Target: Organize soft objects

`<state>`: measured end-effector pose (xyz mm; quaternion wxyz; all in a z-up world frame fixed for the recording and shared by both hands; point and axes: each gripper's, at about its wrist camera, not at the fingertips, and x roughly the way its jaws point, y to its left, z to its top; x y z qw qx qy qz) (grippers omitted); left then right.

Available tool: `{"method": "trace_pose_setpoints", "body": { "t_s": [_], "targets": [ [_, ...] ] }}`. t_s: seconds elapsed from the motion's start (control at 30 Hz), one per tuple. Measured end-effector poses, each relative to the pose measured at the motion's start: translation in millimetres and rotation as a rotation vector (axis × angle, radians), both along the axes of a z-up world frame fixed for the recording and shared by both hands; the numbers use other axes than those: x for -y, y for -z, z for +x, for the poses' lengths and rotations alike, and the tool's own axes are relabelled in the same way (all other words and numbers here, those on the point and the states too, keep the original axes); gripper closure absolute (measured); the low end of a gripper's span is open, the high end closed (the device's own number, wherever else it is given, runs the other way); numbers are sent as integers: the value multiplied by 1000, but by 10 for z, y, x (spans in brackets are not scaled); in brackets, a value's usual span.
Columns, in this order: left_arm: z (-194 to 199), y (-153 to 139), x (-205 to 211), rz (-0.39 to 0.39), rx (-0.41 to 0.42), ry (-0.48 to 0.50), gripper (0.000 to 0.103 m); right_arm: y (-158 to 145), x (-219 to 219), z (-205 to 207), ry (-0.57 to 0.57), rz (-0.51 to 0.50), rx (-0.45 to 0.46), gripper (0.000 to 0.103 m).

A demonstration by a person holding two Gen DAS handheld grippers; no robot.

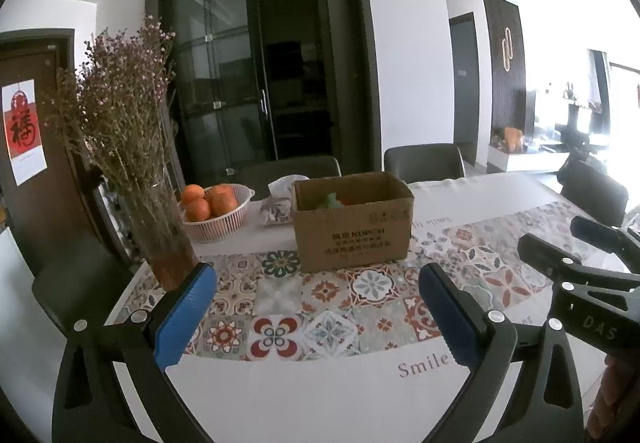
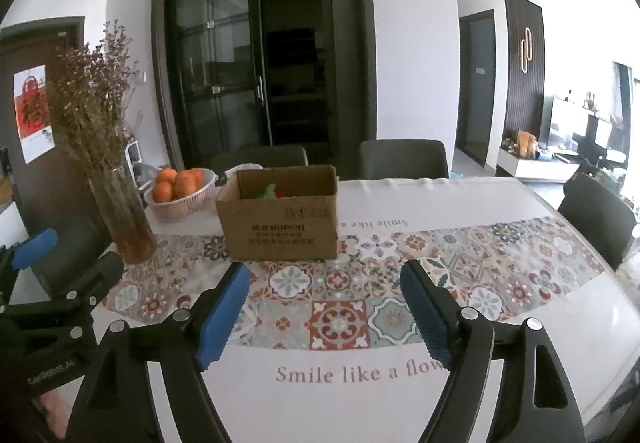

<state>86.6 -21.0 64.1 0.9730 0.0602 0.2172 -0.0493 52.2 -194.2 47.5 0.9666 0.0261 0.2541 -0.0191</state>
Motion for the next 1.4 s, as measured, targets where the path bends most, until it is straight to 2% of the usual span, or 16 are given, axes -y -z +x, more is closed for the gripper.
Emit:
{"method": "trace_pose_setpoints", "body": {
  "t_s": [0.37,0.7,1.4],
  "targets": [
    [-266,59,-30,4,12,1,0,48,-35,-282,-7,-15,11,23],
    [-355,157,-93,-4,-8,-4,0,124,-103,-377,-20,-28,1,23],
    [-402,129,-147,-8,-2,-18,0,85,-148,-449,-36,-42,14,23]
  ]
}}
